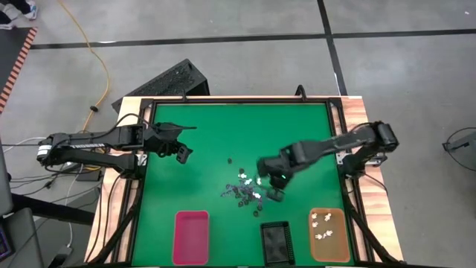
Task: Sort Halloween decoration
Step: Put the white skeleton toy into the right orange organizing bin
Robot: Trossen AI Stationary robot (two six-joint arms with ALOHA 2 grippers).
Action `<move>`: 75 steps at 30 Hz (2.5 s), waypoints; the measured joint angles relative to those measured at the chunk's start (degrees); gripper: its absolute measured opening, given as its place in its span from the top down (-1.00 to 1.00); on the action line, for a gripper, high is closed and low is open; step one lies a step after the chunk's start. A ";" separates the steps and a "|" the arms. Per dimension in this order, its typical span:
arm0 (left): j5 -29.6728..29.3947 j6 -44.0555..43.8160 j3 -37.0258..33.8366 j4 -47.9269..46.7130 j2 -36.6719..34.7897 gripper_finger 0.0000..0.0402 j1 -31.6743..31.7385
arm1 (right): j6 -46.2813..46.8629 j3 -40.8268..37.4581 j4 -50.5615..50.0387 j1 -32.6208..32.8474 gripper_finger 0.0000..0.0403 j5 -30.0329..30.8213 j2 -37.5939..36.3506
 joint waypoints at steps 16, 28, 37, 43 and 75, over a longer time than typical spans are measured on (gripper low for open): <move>0.36 -1.26 -0.01 0.01 0.00 -0.09 0.00 | 59.64 -0.43 -10.28 37.04 0.75 0.02 -4.50; 0.34 -0.09 -0.01 0.03 0.00 -0.09 0.00 | 78.48 -0.96 -9.91 44.35 0.45 5.57 -4.35; 0.44 -2.12 -0.01 0.06 0.00 -0.09 0.00 | 77.59 -0.96 -9.16 45.27 0.19 13.29 -4.33; 2.68 -2.87 -0.01 0.27 0.00 -0.09 0.00 | 69.07 -0.96 -9.89 33.73 0.23 22.20 -4.31; 2.50 -4.03 0.01 -0.19 0.02 -0.09 -0.01 | 44.06 -0.98 14.03 -1.26 0.18 15.85 16.15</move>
